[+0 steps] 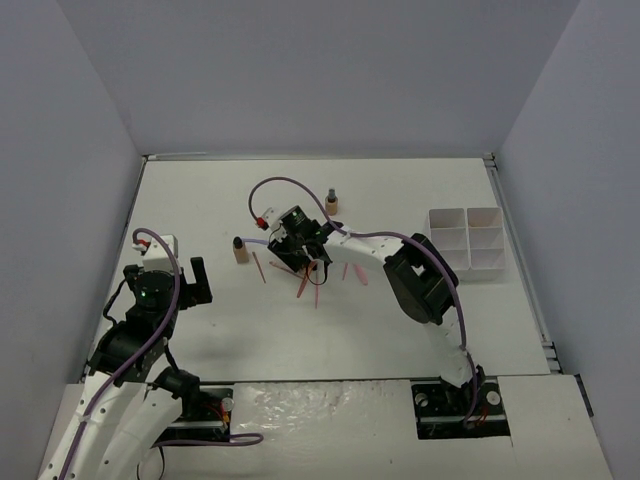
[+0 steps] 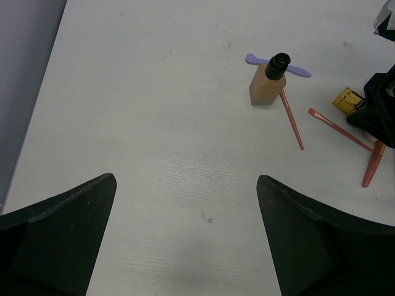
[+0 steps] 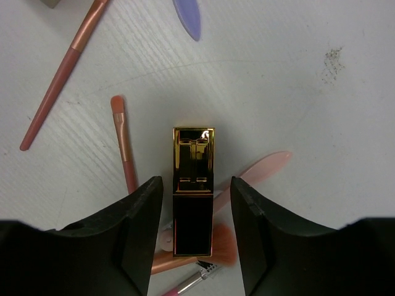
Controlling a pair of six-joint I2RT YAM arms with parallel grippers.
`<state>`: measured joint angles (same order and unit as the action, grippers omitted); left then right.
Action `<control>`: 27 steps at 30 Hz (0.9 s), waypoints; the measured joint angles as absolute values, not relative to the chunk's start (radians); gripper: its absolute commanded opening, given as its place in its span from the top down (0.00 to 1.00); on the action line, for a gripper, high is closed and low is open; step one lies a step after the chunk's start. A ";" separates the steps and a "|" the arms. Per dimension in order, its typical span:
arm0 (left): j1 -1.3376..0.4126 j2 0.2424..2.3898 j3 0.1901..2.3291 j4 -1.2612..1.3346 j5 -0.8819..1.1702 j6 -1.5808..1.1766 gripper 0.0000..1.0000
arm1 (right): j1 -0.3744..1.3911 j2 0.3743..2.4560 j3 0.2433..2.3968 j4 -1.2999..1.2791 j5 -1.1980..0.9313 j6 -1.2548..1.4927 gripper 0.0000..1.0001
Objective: Organize the makeup
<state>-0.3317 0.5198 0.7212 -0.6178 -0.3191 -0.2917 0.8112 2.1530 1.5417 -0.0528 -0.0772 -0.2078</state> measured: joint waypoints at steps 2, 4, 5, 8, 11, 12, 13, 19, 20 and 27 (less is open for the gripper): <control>-0.332 0.520 0.721 -0.618 -0.319 -0.292 0.03 | 0.811 2.157 1.542 -0.053 -0.074 -0.208 0.78; -0.332 0.520 0.721 -0.618 -0.319 -0.292 0.03 | 0.811 2.157 1.542 -0.054 -0.070 -0.210 0.90; -0.332 0.520 0.721 -0.618 -0.319 -0.292 0.03 | 0.811 2.157 1.542 -0.054 -0.068 -0.211 0.96; -0.332 0.520 0.721 -0.618 -0.319 -0.292 0.03 | 0.811 2.157 1.545 -0.055 -0.067 -0.211 1.00; -0.332 0.520 0.721 -0.618 -0.319 -0.292 0.03 | 0.811 2.155 1.547 -0.055 -0.067 -0.208 1.00; -0.332 0.520 0.721 -0.618 -0.319 -0.292 0.03 | 0.811 2.153 1.547 -0.056 -0.067 -0.205 1.00; -0.332 0.521 0.721 -0.618 -0.319 -0.292 0.03 | 0.809 2.146 1.546 -0.057 -0.067 -0.197 1.00; -0.332 0.524 0.721 -0.618 -0.319 -0.292 0.03 | 0.764 1.893 1.409 0.009 -0.015 -0.066 1.00; -0.332 0.525 0.721 -0.618 -0.319 -0.292 0.03 | 0.742 1.826 1.374 0.031 0.005 -0.030 1.00; -0.331 0.526 0.721 -0.618 -0.319 -0.292 0.03 | 0.422 1.395 1.087 0.133 0.198 0.305 1.00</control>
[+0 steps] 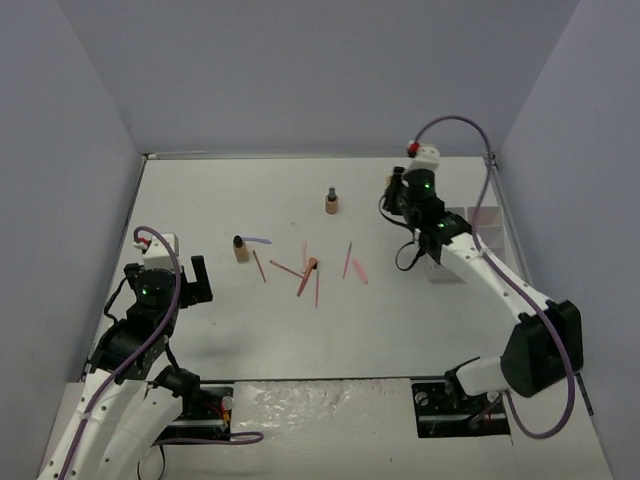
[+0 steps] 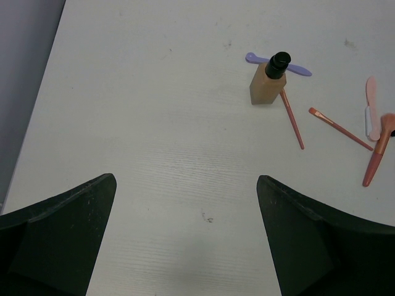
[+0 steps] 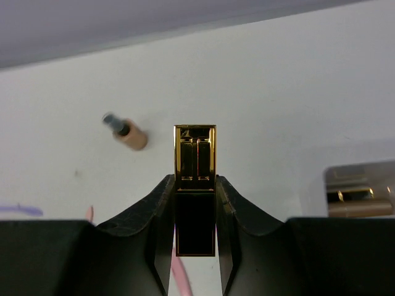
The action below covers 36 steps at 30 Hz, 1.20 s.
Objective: Organize the makeup
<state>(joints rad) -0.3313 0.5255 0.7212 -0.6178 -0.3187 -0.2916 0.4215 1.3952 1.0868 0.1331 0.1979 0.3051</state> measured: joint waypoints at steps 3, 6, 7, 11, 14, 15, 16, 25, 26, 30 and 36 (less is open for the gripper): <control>-0.332 0.526 0.721 -0.617 -0.318 -0.292 0.03 | 0.278 1.292 0.954 0.113 0.269 0.461 1.00; -0.331 0.533 0.721 -0.617 -0.314 -0.292 0.03 | 0.188 1.242 0.864 0.086 0.301 0.583 1.00; -0.331 0.536 0.721 -0.617 -0.313 -0.292 0.03 | 0.160 1.232 0.845 0.070 0.307 0.619 1.00; -0.331 0.549 0.721 -0.617 -0.310 -0.292 0.03 | 0.055 1.230 0.837 0.036 0.329 0.733 1.00; -0.331 0.551 0.721 -0.617 -0.310 -0.292 0.03 | 0.028 1.251 0.849 0.031 0.341 0.795 1.00; -0.331 0.551 0.721 -0.617 -0.310 -0.292 0.03 | 0.025 1.261 0.856 0.029 0.343 0.813 1.00; -0.331 0.551 0.721 -0.617 -0.310 -0.292 0.03 | 0.025 1.276 0.865 0.024 0.344 0.832 1.00; -0.331 0.541 0.721 -0.617 -0.311 -0.292 0.03 | 0.025 1.412 0.934 0.022 0.333 0.946 0.92; -0.331 0.540 0.721 -0.617 -0.311 -0.292 0.03 | 0.025 1.417 0.939 0.021 0.333 0.957 0.89; -0.331 0.538 0.721 -0.617 -0.312 -0.292 0.03 | 0.025 1.425 0.960 0.020 0.325 0.985 0.75; -0.331 0.538 0.721 -0.617 -0.312 -0.292 0.03 | 0.025 1.438 0.970 0.022 0.306 1.003 0.61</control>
<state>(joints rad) -0.3313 0.5381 0.7212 -0.6174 -0.3119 -0.2920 0.0250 1.4377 0.9703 0.0222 0.3063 1.0026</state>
